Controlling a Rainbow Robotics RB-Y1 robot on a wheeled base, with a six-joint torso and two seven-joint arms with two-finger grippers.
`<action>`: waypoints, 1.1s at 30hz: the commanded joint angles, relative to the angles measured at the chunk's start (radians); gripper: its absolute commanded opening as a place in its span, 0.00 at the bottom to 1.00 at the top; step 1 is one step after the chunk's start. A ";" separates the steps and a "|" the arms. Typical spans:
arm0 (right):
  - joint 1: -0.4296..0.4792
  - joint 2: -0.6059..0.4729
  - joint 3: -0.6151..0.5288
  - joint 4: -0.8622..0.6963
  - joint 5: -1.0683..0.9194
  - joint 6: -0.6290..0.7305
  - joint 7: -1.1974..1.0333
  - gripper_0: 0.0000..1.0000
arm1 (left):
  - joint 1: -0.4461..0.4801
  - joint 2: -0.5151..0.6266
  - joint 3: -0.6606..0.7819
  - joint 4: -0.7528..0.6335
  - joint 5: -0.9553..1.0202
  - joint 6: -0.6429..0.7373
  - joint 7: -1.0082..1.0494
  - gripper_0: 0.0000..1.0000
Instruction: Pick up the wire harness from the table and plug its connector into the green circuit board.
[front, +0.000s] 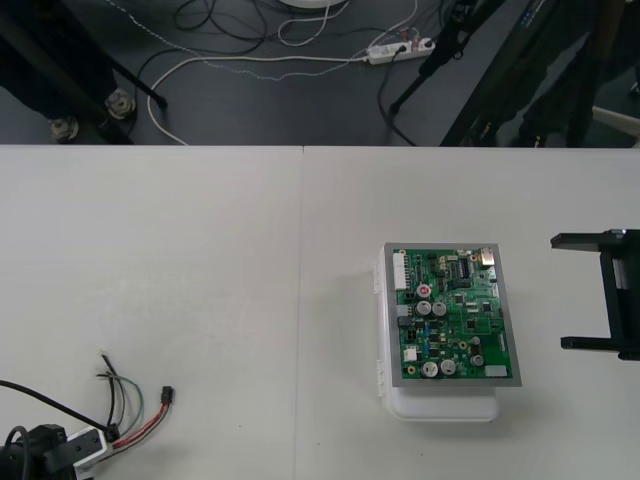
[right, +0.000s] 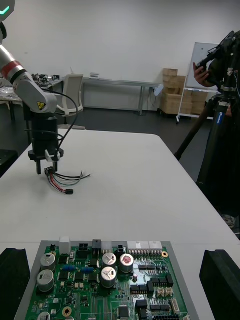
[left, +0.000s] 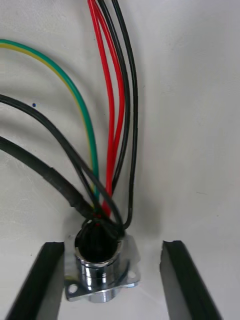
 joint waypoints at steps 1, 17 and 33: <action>-0.017 -0.040 -0.032 -0.002 -0.031 -0.006 -0.029 1.00 | -0.020 -0.015 -0.014 0.001 -0.009 0.041 -0.049 0.00; -0.014 -0.037 -0.029 -0.002 -0.048 -0.006 -0.088 1.00 | -0.026 -0.020 -0.014 0.021 -0.007 0.058 -0.050 0.00; -0.014 -0.037 -0.011 -0.001 -0.050 -0.006 -0.106 1.00 | -0.044 -0.014 0.055 0.021 0.063 0.056 -0.058 0.00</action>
